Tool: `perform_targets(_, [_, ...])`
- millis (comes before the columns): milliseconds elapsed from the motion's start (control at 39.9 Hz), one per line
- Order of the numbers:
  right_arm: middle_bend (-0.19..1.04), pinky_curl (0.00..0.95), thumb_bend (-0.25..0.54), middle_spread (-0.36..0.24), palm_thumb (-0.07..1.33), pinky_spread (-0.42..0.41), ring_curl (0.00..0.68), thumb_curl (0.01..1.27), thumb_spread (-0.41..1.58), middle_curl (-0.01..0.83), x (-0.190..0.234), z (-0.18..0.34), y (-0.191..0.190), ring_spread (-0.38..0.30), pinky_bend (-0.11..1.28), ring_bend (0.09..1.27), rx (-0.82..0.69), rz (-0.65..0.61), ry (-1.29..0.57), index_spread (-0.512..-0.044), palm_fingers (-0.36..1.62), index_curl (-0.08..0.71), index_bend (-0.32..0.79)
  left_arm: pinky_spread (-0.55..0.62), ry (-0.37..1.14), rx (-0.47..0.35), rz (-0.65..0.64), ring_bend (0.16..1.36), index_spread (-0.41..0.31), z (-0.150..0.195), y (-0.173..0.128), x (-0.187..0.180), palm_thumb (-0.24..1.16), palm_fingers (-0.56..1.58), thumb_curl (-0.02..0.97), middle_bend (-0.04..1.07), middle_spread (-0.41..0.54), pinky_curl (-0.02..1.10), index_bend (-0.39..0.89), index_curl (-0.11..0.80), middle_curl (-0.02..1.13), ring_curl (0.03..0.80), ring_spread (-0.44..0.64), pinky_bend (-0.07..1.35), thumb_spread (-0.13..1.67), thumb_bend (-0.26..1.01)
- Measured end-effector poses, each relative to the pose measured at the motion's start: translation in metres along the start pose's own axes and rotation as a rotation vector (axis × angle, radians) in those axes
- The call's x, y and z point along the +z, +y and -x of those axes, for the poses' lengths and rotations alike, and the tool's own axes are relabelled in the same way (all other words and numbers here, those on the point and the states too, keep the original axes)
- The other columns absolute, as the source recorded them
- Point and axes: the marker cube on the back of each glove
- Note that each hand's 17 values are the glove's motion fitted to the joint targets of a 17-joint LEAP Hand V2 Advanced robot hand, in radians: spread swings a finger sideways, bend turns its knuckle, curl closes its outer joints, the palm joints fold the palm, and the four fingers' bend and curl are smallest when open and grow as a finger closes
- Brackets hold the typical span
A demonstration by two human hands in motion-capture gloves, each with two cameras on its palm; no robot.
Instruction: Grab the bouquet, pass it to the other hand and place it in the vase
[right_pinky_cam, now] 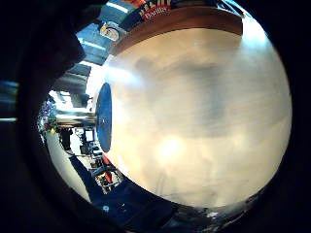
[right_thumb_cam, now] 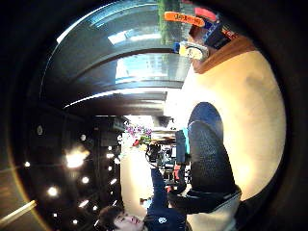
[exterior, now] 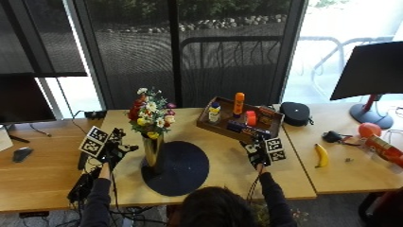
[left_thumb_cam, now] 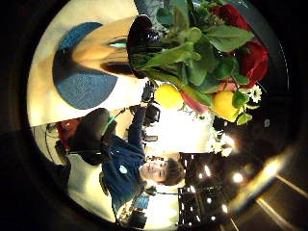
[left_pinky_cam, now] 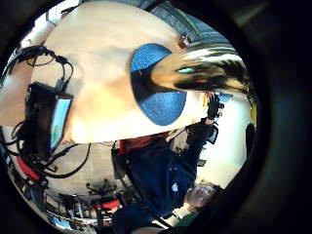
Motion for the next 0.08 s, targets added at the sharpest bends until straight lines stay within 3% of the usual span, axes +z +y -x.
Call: perform_targets(75, [0.16,0.336,-0.013,-0.019,0.63,0.111,0.309,0.39,1.16,0.283,0.0018,0.0064,0.001,-0.003,0.41,0.41,-0.17,0.018,0.029,-0.306,0.21,0.328,0.21,0.49,-0.027,0.011,-0.009,0.5,0.106,-0.0025,0.0031,-0.0062,0.66,-0.09,0.52,0.17,0.298,0.34,0.07,0.311,0.36,0.377,0.44,0.45,0.89,-0.04])
